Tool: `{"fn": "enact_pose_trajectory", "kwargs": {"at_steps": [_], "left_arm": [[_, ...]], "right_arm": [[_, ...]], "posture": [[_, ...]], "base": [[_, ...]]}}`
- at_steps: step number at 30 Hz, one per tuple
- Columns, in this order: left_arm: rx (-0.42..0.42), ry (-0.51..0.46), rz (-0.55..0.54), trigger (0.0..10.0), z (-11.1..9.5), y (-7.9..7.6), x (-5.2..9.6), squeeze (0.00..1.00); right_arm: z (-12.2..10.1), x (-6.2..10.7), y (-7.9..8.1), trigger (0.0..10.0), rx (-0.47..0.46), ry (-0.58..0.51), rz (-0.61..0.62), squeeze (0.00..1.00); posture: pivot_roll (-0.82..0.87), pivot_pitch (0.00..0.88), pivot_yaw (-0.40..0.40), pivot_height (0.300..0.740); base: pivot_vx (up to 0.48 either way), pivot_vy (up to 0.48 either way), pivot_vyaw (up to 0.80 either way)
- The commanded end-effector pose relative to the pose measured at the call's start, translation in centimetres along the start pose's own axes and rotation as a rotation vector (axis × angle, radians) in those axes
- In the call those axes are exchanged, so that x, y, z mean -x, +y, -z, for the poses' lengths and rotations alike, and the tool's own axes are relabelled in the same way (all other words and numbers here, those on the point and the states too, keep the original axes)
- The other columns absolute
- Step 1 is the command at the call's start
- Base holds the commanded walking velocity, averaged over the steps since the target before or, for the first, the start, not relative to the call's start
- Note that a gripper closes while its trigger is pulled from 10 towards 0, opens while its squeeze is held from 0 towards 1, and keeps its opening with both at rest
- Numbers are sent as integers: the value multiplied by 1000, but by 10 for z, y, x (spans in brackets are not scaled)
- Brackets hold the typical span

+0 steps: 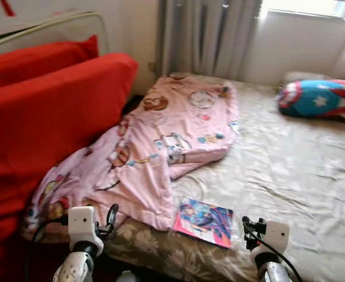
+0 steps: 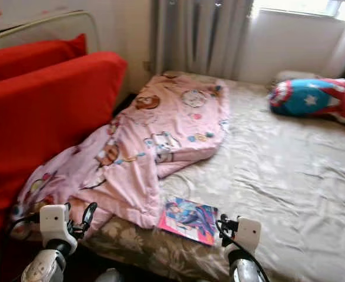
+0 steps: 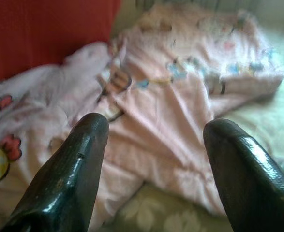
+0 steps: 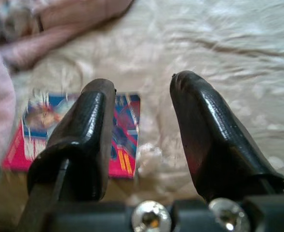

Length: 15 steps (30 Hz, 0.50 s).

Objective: Clean up the room

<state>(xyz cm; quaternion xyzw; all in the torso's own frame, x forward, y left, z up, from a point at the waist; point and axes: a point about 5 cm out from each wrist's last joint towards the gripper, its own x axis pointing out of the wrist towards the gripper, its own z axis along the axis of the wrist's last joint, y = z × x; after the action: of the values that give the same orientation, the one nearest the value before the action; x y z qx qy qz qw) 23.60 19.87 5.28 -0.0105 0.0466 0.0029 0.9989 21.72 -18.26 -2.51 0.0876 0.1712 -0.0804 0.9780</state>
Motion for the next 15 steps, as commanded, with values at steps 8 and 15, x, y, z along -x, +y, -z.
{"fn": "enact_pose_trajectory", "kwargs": {"at_steps": [8, 15], "left_arm": [[8, 41, 8, 10000, 6, 1, 6, 0], [12, 51, 20, 10000, 7, -1, 7, 0]], "right_arm": [[-5, -7, 9, 10000, -18, -10, -30, 0], [-1, -8, 9, 10000, -18, 20, -30, 0]], "posture": [[63, 0, -38, 661], [61, 0, -32, 646]], "base": [[0, 0, 0], [0, 0, 0]]}}
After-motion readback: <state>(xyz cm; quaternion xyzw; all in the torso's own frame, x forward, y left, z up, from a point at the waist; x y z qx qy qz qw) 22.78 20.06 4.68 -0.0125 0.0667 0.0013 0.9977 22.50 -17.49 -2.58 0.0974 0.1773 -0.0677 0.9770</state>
